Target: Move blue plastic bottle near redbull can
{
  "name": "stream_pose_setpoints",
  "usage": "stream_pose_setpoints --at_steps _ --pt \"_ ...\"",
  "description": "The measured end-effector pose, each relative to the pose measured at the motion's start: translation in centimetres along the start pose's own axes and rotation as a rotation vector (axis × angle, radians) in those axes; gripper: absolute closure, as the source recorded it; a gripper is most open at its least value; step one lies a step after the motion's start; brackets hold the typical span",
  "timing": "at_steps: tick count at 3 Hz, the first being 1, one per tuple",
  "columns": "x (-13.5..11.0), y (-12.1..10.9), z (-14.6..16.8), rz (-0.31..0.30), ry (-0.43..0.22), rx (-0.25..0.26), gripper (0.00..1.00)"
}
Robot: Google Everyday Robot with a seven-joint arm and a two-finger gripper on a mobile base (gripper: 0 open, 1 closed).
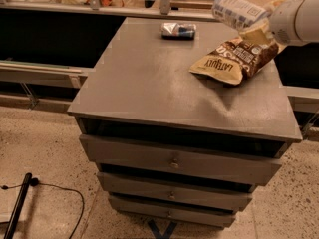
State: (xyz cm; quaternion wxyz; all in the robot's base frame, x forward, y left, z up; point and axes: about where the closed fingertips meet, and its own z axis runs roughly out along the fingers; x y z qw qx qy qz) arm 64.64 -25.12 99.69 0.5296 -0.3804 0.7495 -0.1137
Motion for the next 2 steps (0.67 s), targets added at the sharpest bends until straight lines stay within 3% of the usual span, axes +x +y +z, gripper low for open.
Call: stream_pose_setpoints --at_steps 1,2 --pt "-0.1 -1.9 -0.5 -0.017 0.062 0.08 1.0" --pt "0.4 -2.9 0.0 -0.008 0.085 0.117 1.0"
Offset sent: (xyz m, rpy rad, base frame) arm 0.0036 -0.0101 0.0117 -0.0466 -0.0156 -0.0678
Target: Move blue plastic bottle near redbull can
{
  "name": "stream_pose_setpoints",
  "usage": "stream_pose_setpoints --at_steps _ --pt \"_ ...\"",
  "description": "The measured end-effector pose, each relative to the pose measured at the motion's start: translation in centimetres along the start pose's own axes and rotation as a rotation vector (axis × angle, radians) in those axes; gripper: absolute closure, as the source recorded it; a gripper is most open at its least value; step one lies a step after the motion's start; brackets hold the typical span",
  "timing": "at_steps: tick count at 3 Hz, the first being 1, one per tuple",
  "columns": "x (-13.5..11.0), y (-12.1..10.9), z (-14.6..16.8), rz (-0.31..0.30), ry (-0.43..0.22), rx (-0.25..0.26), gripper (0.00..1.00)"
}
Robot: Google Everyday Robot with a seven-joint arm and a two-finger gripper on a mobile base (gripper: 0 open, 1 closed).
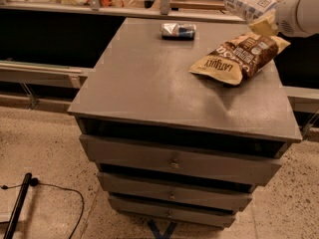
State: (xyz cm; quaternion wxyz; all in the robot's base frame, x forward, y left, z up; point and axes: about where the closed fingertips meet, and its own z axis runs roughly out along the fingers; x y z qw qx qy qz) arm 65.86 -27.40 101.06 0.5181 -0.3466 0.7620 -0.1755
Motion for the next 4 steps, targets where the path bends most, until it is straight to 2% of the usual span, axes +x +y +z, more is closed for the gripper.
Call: stream_pose_setpoints --at_steps 1,2,4 --pt "0.0 -1.0 2.4 0.049 -0.001 0.034 1.0" --pt "-0.4 -1.8 6.0 0.072 0.0 0.037 1.0" --pt "1.8 -3.3 12.8 0.095 0.08 0.041 1.0"
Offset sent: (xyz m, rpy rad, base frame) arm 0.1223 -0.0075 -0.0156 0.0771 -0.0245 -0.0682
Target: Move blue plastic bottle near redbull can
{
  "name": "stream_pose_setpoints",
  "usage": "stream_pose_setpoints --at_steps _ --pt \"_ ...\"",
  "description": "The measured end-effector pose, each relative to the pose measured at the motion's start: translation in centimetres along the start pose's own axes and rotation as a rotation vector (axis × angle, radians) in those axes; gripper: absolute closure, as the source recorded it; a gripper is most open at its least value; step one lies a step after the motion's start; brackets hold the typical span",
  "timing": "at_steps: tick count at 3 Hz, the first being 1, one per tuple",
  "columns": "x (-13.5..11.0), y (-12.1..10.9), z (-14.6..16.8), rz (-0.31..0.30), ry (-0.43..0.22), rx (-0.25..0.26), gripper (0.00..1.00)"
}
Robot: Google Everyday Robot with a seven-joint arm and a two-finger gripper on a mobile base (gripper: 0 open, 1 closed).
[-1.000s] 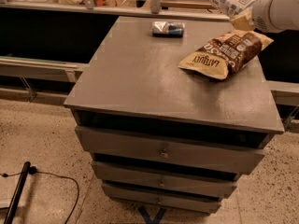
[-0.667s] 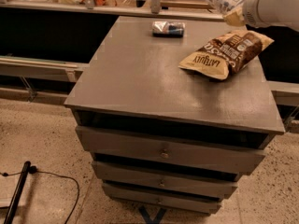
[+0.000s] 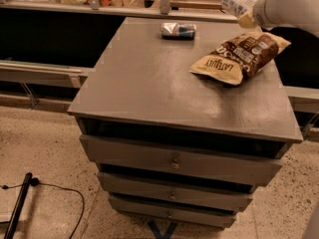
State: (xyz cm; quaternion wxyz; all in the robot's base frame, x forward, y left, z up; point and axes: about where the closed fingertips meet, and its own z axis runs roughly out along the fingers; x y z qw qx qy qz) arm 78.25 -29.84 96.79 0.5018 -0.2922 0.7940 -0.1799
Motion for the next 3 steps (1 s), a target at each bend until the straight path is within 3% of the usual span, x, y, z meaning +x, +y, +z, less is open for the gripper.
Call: stream_pose_setpoints --at_steps 1,3 --pt "1.1 0.6 2.5 0.003 0.033 -0.02 1.0" --pt "1.0 3.5 6.4 -0.002 -0.023 -0.135 1.0"
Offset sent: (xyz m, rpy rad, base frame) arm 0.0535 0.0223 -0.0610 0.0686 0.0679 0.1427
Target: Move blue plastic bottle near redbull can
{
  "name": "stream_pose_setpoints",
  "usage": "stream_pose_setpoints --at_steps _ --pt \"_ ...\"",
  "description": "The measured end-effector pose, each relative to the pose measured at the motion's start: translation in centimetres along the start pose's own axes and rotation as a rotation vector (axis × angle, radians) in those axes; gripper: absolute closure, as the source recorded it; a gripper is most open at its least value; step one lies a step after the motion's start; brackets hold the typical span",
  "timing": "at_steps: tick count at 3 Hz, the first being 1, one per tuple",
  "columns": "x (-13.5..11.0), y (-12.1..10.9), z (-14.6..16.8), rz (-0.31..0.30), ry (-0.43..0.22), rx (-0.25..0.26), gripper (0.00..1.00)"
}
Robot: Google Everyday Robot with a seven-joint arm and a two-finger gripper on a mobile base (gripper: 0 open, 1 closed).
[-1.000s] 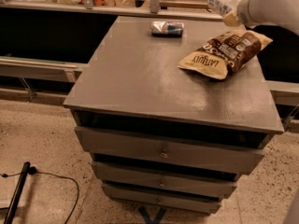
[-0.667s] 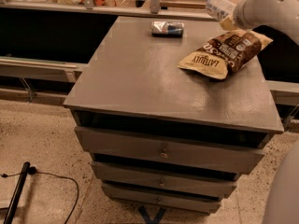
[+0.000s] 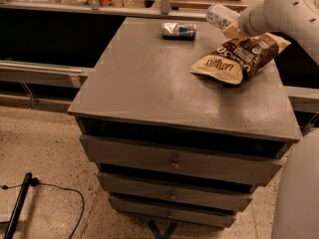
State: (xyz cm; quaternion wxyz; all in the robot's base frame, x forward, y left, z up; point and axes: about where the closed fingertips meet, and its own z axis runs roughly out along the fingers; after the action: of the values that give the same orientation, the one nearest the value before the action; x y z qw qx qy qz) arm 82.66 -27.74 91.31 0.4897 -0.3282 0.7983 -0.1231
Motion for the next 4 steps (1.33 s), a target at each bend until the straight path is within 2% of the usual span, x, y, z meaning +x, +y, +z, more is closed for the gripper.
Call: stream_pose_setpoints --at_steps 1,2,3,4 --pt "-0.32 1.69 1.02 -0.026 -0.024 -0.074 1.0" --pt "-0.29 2.33 1.63 -0.052 -0.009 -0.1 0.84" --pt "0.02 2.5 1.9 -0.064 0.016 -0.105 0.53" --pt "0.09 2.55 1.93 -0.067 0.026 -0.105 0.29"
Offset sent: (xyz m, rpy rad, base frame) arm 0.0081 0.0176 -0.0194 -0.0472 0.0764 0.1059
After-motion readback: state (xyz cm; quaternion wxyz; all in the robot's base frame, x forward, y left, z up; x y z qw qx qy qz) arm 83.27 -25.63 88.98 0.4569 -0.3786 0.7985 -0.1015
